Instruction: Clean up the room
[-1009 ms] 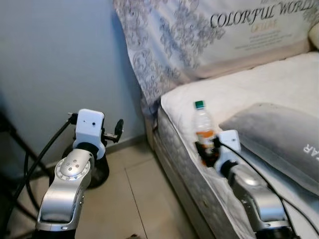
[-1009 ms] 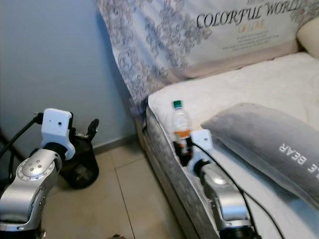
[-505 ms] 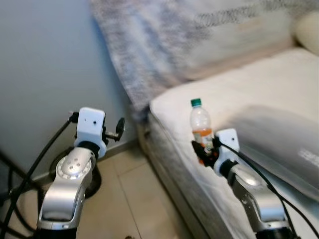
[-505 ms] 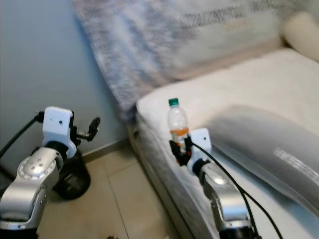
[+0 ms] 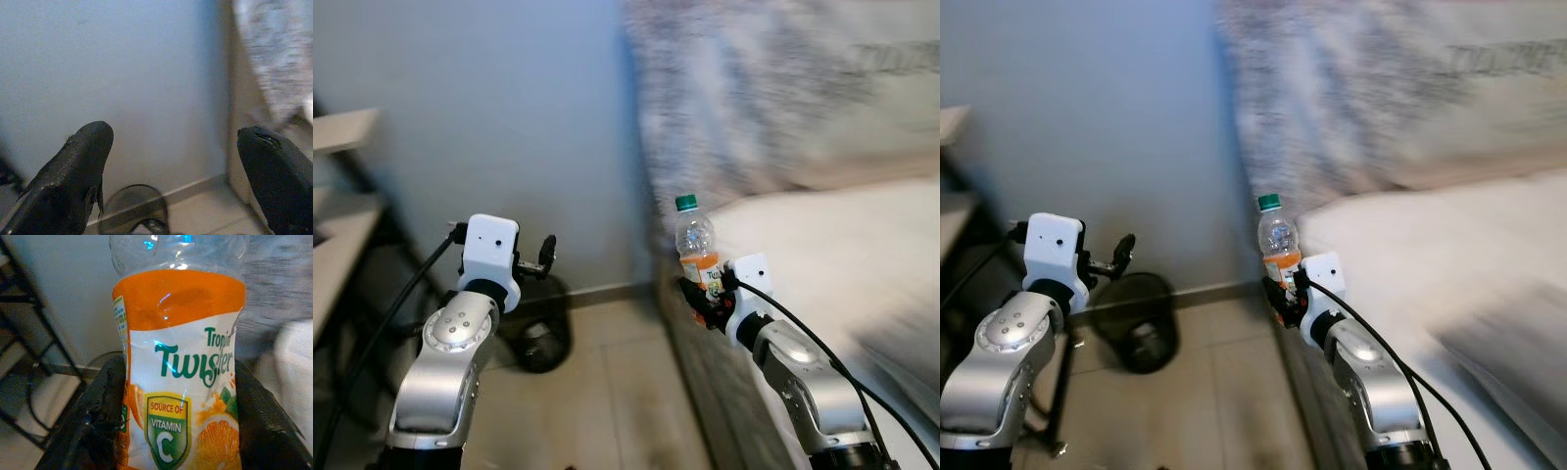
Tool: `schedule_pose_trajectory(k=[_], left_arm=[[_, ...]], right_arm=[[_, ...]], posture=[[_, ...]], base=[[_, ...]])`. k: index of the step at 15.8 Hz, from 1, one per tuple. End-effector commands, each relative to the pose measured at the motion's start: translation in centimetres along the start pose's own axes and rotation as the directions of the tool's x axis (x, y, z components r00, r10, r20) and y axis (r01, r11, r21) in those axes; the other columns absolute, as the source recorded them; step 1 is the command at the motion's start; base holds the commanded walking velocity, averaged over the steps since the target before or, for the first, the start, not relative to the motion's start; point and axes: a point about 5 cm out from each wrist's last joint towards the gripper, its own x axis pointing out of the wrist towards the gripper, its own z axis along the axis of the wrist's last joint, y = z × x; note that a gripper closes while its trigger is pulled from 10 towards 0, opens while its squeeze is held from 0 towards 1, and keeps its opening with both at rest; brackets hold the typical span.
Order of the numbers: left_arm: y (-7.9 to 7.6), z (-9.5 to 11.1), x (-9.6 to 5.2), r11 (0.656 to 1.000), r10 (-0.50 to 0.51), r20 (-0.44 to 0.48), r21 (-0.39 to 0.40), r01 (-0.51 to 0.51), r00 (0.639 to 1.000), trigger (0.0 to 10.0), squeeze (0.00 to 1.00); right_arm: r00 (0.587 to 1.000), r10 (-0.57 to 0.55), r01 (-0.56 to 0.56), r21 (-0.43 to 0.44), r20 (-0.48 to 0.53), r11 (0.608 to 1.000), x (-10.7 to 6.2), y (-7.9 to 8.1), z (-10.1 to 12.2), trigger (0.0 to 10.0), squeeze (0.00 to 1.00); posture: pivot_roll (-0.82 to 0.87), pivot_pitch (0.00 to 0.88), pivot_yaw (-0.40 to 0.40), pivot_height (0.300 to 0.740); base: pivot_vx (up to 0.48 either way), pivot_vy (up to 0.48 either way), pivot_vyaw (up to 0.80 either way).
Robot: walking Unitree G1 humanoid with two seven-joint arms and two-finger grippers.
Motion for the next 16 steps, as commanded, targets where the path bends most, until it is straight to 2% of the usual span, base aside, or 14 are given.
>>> schedule_pose_trajectory(k=[1, 5, 7, 12, 16], left_arm=[[0.29, 0.14, 0.08, 1.000, 0.003, -0.001, 0.004, -0.003, 1.000, 10.0, 0.00], [0.27, 0.06, 0.14, 1.000, -0.003, -0.004, 0.003, 0.003, 1.000, 10.0, 0.00], [0.26, -0.03, 0.17, 1.000, -0.009, -0.005, 0.000, 0.009, 1.000, 10.0, 0.00], [0.25, -0.13, 0.14, 1.000, -0.016, -0.007, -0.003, 0.016, 1.000, 10.0, 0.00], [0.16, -0.17, 0.05, 1.000, -0.023, -0.008, -0.004, 0.023, 1.000, 10.0, 0.00]], right_arm=[[1.000, 0.013, -0.013, 0.012, 0.018, 1.000, 0.16, 0.33, 0.43, 10.0, 0.00], [1.000, 0.002, -0.002, 0.009, 0.014, 1.000, 0.20, 0.00, 0.33, 10.0, 0.00], [1.000, 0.019, -0.018, -0.037, 0.020, 0.999, 0.27, 0.12, 0.63, 10.0, 0.00], [1.000, 0.008, -0.007, -0.041, 0.026, 0.999, 0.32, -0.01, 0.70, 10.0, 0.00], [1.000, -0.011, 0.011, -0.027, 0.025, 1.000, 0.29, -0.12, 0.55, 10.0, 0.00]], posture=[[-0.04, 0.000, 0.047, 0.740], [-0.04, 0.000, 0.047, 0.740], [-0.03, 0.000, 0.046, 0.740], [-0.04, 0.000, 0.049, 0.740], [-0.03, 0.000, 0.049, 0.740]], base=[[0.281, 0.000, 0.00], [0.283, 0.000, 0.00], [0.281, 0.000, 0.00], [0.285, 0.000, 0.80], [0.282, 0.000, 0.00]])
